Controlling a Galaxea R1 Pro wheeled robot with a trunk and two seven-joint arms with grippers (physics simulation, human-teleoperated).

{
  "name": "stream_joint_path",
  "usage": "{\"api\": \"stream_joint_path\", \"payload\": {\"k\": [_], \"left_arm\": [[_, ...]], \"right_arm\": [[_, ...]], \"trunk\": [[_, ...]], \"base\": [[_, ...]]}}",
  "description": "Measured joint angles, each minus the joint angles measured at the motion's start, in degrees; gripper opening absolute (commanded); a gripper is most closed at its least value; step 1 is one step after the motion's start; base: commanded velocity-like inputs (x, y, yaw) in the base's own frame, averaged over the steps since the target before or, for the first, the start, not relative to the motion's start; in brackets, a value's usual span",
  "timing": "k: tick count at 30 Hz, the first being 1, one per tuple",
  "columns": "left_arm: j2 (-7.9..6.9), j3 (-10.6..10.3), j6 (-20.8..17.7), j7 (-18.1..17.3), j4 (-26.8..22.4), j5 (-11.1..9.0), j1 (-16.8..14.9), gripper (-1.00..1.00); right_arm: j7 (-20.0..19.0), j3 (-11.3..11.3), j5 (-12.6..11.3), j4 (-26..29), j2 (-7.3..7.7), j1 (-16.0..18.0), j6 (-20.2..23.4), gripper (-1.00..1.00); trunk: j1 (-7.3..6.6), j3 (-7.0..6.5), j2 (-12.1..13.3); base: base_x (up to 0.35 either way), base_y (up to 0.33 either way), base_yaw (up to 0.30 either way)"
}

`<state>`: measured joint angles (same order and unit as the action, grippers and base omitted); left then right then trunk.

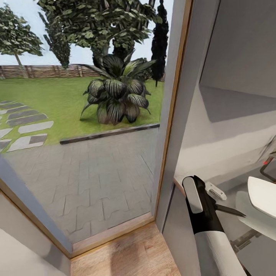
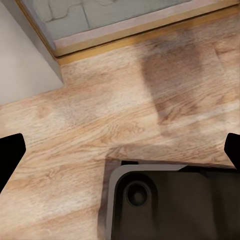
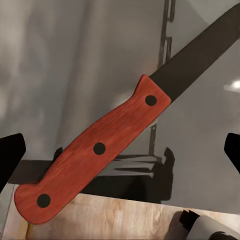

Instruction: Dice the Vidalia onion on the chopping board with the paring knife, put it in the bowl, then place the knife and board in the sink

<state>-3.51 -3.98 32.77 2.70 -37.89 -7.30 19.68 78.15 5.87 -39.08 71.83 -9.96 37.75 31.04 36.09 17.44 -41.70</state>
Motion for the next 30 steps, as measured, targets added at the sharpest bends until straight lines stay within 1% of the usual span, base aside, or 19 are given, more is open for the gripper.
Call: {"api": "stream_joint_path", "payload": {"k": [14,22,30], "left_arm": [[0.00,0.00,0.00,0.00,0.00,0.00,0.00,1.00],[0.00,0.00,0.00,0.00,0.07,0.00,0.00,1.00],[0.00,0.00,0.00,0.00,0.42,0.00,0.00,1.00]], "right_arm": [[0.05,0.20,-0.07,0.00,0.00,0.00,-0.09,1.00],[-0.01,0.20,-0.07,0.00,0.00,0.00,-0.09,1.00],[-0.04,0.20,-0.07,-0.07,0.00,0.00,-0.04,1.00]], "trunk": [[0.00,0.00,0.00],[-0.02,0.00,0.00],[-0.01,0.00,0.00]], "base": [[0.001,0.000,0.000],[0.181,0.000,0.000],[0.096,0.000,0.000]]}}
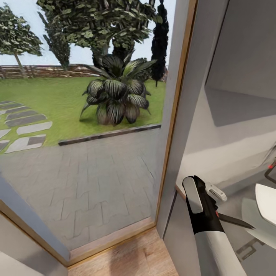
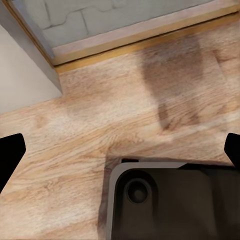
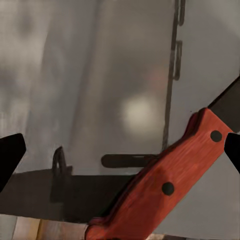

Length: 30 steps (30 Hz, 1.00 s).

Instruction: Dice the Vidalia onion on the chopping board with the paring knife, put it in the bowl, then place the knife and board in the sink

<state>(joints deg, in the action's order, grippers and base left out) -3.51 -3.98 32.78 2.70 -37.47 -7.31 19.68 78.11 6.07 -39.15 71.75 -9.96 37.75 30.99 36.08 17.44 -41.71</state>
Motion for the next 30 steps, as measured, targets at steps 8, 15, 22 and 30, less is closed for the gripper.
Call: {"api": "stream_joint_path", "payload": {"k": [8,15,22,30], "left_arm": [[0.00,0.00,0.00,0.00,-0.02,0.00,0.00,1.00],[0.25,-0.02,0.03,0.00,0.11,0.08,-0.01,1.00],[0.35,-0.01,0.09,0.00,0.27,0.09,0.00,1.00],[0.35,-0.04,0.09,0.00,0.28,0.09,0.00,1.00]], "right_arm": [[-0.07,0.10,0.00,-0.02,0.00,0.00,0.13,1.00],[-0.08,0.18,0.01,-0.68,-0.01,0.00,0.07,1.00],[-0.43,0.17,-0.01,-1.82,0.00,0.00,-0.02,1.00],[-0.50,0.17,-0.01,-2.10,0.00,0.00,-0.04,1.00]], "trunk": [[0.00,0.07,0.00],[0.01,0.20,0.00],[0.01,0.21,0.00],[0.01,0.21,0.00]], "base": [[0.075,0.000,0.000],[0.044,-0.113,0.000],[0.003,-0.039,0.000],[0.000,-0.002,0.000]]}}
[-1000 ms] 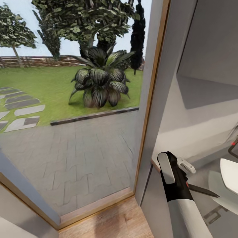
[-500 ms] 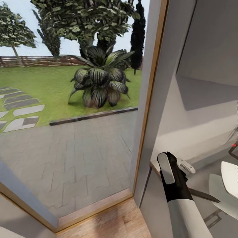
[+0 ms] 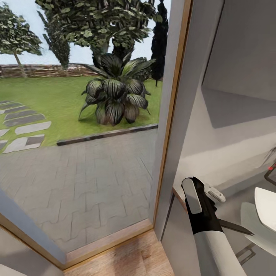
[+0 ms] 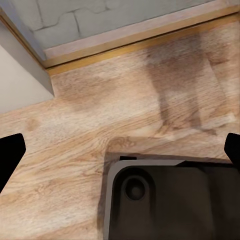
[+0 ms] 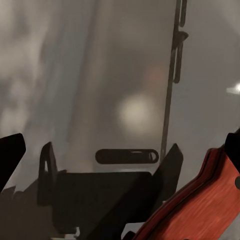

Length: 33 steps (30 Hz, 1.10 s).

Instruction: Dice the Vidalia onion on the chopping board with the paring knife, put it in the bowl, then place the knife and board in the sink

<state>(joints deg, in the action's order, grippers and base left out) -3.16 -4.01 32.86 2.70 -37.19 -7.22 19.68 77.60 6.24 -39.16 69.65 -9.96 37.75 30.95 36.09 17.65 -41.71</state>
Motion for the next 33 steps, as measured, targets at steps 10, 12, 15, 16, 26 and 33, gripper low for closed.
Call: {"api": "stream_joint_path", "payload": {"k": [10,12,15,16,26,33], "left_arm": [[0.00,-0.02,0.00,0.00,0.00,0.00,0.00,1.00],[0.00,-0.03,0.00,0.00,0.00,0.01,0.00,1.00],[0.00,-0.01,0.00,0.00,0.00,0.01,0.00,1.00],[0.00,0.00,0.00,0.00,0.00,0.00,0.00,1.00],[0.00,0.02,0.00,0.00,0.00,0.00,0.00,1.00],[0.00,-0.03,0.00,0.00,0.00,0.00,0.00,1.00]], "right_arm": [[-0.02,0.00,0.00,-0.13,0.00,0.00,0.00,1.00],[-0.02,0.00,0.00,-0.22,0.00,0.00,0.00,1.00],[-0.02,0.00,0.00,-0.40,0.00,0.00,0.00,1.00],[-0.02,0.00,0.00,-0.47,0.00,0.00,0.00,1.00],[-0.02,0.00,-0.01,-0.95,0.00,0.00,-0.05,1.00],[-0.02,0.00,-0.04,-1.07,0.00,0.00,-0.09,1.00]], "trunk": [[0.02,0.00,0.01],[0.02,0.00,0.00],[0.01,0.00,0.00],[0.01,0.00,0.00],[0.00,0.00,0.00],[0.00,0.00,0.00]], "base": [[-0.069,0.000,0.000],[-0.216,0.000,0.000],[-0.136,0.000,0.000],[-0.079,0.000,0.000],[-0.019,0.000,0.000],[-0.002,0.000,0.000]]}}
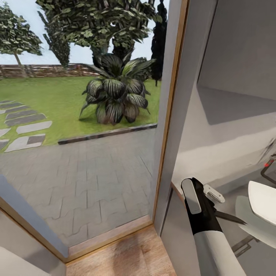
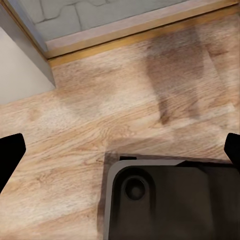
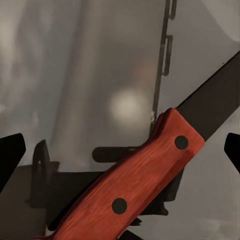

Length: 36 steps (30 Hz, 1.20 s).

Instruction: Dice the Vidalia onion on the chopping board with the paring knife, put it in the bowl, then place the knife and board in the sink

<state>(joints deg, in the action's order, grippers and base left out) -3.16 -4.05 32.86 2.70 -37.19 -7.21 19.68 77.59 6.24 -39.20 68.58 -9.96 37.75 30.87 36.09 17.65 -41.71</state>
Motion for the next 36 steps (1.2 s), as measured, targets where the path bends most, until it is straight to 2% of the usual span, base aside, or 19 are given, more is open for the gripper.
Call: {"api": "stream_joint_path", "payload": {"k": [11,36], "left_arm": [[0.00,0.00,0.00,0.00,-0.07,0.02,0.00,1.00],[0.00,0.02,0.00,0.00,-0.09,0.00,0.00,1.00]], "right_arm": [[0.00,-0.01,-0.02,-0.42,0.00,0.00,0.00,1.00],[-0.09,-0.14,-0.13,-1.40,0.00,0.00,0.00,1.00]], "trunk": [[0.01,0.00,0.00],[0.00,0.00,0.00]], "base": [[-0.107,0.000,0.000],[0.021,0.021,0.000]]}}
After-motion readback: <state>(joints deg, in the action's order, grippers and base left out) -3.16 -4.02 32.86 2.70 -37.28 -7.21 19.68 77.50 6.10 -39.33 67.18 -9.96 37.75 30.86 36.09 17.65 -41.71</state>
